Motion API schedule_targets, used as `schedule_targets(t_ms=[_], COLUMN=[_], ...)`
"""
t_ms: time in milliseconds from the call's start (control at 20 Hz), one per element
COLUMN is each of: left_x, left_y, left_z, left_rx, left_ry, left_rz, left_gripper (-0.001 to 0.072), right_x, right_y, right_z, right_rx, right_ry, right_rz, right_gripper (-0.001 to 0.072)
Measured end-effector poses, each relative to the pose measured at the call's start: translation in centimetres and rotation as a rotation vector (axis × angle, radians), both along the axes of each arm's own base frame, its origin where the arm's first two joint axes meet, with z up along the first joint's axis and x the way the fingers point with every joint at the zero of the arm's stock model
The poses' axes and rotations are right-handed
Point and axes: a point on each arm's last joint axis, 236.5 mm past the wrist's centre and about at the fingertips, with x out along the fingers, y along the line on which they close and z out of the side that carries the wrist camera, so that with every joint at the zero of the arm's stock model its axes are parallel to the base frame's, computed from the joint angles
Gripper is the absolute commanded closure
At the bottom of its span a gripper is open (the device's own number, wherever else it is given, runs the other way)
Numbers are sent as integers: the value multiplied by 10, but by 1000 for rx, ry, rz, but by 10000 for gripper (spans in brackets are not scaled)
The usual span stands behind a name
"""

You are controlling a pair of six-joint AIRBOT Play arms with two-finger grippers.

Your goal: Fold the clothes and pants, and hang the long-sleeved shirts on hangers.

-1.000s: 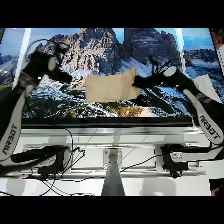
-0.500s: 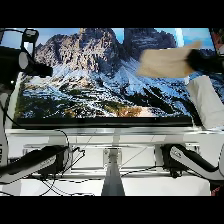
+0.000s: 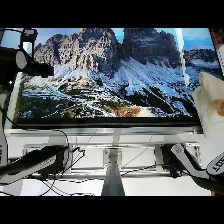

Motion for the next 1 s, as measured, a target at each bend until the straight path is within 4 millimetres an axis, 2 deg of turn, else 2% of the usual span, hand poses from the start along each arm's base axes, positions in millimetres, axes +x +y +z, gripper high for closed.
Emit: schedule_targets(t_ms=[250,300,350,400,450,600,650,700,800,850,950,1000], left_x=[0,0,0,0,0,0,0,0,0,0,0,0], left_y=[-4,-4,-5,-5,-5,-5,-5,-5,-6,-6,-6,-6], left_z=[-1,-1,-1,-1,-1,-1,-1,-1,-1,-1,-1,-1], left_rx=[-20,-21,-23,-23,-24,-25,-26,-26,-27,-26,-26,-26], left_ry=[2,2,2,2,2,2,2,2,2,2,2,2], left_rz=[0,0,-1,0,0,-1,-1,-1,0,-1,-1,-1], left_gripper=[444,445,444,445,444,444,445,444,444,445,444,444], right_x=[-66,-75,-82,-86,-88,-88,-83,-75,-44,-22,28,55], right_y=[-19,-22,-26,-29,-32,-35,-35,-34,-25,-18,8,28], right_z=[-12,-12,-12,-12,-12,-12,-11,-11,-9,-7,-2,0], right_rx=[17,12,7,-1,-7,-14,-12,-13,-20,-31,-55,-65], right_ry=[131,147,157,159,157,139,125,105,52,21,-41,-73], right_rz=[-145,-166,-185,-197,-208,-220,-215,-198,-101,-25,160,269], right_gripper=[696,651,434,155,16,37,139,203,373,459,683,697])
